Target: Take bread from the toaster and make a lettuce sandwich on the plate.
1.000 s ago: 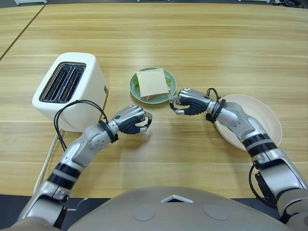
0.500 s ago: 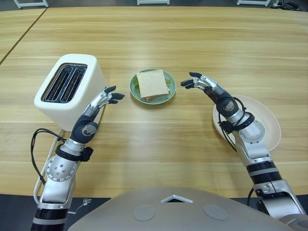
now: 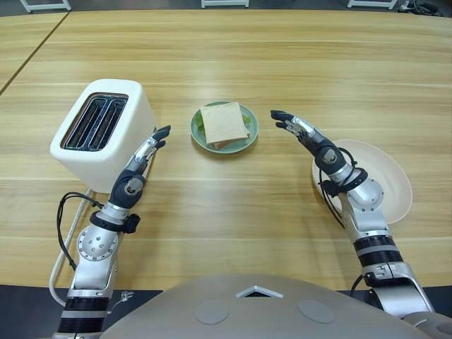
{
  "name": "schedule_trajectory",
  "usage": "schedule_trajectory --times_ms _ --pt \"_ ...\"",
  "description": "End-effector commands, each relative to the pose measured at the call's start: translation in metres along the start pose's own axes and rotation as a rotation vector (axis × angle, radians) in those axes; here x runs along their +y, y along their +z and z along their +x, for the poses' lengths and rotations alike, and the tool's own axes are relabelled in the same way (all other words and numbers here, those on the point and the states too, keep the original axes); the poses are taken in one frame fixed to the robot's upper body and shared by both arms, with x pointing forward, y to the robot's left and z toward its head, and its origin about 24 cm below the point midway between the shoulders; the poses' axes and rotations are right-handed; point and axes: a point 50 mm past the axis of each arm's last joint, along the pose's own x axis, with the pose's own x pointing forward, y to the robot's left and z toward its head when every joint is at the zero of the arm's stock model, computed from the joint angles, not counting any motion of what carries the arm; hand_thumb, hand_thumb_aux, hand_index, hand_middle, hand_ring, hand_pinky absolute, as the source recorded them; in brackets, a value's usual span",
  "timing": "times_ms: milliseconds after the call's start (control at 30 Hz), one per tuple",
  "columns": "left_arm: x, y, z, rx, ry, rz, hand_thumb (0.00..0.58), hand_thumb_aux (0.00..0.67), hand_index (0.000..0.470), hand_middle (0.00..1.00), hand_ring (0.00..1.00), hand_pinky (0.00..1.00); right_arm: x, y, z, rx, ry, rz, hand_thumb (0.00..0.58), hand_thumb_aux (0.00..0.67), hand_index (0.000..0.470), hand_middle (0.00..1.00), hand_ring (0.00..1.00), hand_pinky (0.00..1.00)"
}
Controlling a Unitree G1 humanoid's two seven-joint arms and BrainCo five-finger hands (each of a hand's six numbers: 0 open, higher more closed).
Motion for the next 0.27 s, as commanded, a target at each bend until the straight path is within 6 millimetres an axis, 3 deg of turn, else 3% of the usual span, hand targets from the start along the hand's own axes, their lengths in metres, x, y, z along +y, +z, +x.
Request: schedule_trajectory --times_ms 33,267 --pt "-0.0027 0.0008 0.0021 0.005 -0.02 0.001 0.0 0.0 0.0 0.0 0.0 0.0 -0.0006 0.0005 -0.0005 -0.005 -0.001 -0.011 0.0 0.0 0.0 0.0 0.0 0.0" --pt "-0.0041 -0.0023 0.0034 0.01 -0.026 -0.009 0.0 0.0 0.0 0.0 0.0 0.0 -0.0012 0.0024 0.0006 -0.025 -0.016 -0.011 0.0 0.0 0.0 0.0 0.0 0.0"
